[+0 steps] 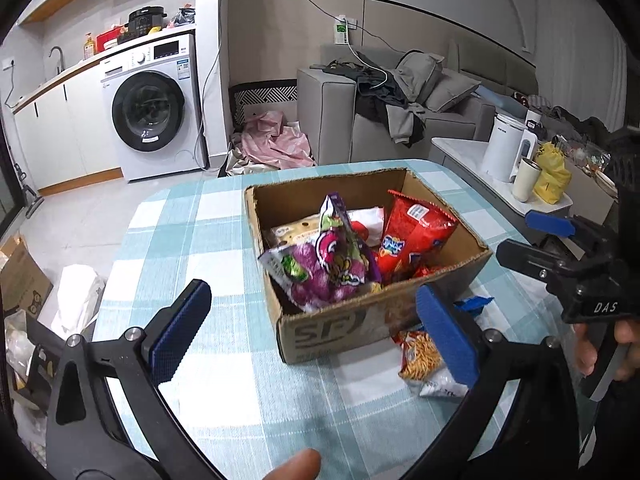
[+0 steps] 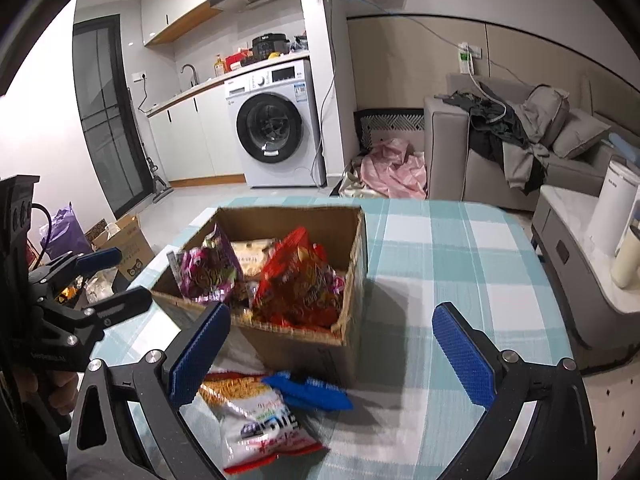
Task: Organize snacks
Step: 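Move both tools back down to the remaining snacks beside the box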
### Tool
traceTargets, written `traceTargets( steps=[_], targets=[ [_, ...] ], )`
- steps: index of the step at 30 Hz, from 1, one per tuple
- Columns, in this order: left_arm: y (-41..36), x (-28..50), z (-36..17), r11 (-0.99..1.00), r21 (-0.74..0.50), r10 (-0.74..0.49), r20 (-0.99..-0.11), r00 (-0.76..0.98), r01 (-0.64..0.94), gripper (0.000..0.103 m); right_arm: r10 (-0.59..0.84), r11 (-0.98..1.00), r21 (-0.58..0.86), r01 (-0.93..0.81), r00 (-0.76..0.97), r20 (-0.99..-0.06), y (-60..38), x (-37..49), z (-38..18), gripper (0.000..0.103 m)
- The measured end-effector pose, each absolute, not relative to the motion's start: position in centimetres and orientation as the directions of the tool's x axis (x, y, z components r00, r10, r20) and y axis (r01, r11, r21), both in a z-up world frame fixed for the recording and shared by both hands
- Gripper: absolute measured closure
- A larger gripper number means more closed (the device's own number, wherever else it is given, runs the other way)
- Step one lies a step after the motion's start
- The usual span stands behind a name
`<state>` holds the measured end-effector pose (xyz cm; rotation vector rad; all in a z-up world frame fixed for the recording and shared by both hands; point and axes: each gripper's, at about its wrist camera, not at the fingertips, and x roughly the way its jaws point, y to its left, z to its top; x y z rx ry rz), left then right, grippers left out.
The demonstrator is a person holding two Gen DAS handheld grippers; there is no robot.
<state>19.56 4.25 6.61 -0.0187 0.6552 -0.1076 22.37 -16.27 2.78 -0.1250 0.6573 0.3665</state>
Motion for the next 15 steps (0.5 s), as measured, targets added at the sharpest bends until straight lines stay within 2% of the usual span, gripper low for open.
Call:
traceTargets(
  steps=[15],
  targets=[
    [2.8, 16.4, 4.8, 0.99, -0.067, -0.139, -0.631, 0.763, 0.125, 0.001, 0.263, 0.939, 0.017, -0.343, 0.687, -0.678, -17.8, 20.0, -0.1, 0.0]
  ],
)
